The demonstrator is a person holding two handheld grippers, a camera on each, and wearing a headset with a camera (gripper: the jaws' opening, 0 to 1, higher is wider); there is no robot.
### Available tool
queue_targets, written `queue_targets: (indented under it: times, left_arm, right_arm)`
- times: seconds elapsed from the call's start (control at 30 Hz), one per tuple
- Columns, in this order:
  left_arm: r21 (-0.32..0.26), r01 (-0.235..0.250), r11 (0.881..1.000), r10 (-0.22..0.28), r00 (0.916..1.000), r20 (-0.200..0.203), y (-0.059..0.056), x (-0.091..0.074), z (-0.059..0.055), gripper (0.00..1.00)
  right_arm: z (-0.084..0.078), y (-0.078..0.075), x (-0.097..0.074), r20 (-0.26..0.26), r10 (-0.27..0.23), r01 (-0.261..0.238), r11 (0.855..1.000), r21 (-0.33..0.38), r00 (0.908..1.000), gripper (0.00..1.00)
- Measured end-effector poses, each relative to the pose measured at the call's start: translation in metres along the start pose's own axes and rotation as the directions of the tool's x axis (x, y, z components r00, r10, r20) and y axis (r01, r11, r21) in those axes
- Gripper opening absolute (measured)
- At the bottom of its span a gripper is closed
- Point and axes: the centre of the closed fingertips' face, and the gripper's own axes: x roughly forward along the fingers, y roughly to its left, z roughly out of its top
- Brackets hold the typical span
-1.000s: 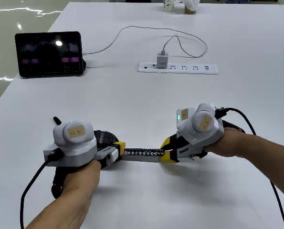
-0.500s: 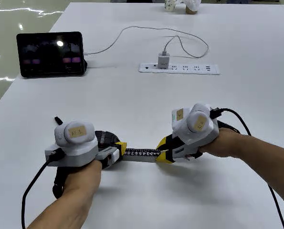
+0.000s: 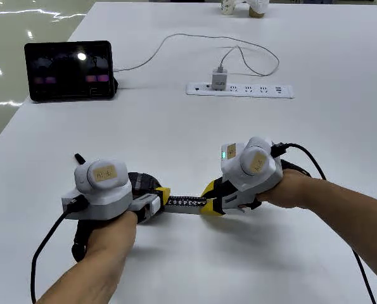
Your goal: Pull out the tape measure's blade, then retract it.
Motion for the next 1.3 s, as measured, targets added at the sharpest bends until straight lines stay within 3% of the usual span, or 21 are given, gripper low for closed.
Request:
queue_targets:
  times: [1.3]
  left_arm:
    - [-0.003,0.002,1.000,-0.002,1.0000,-0.003,0.000,-0.001,0.001,0.59]
  right_arm:
    - [0.031,-0.004,0.029,0.034,-0.009,0.009,1.000,-0.020,0.9994,0.11]
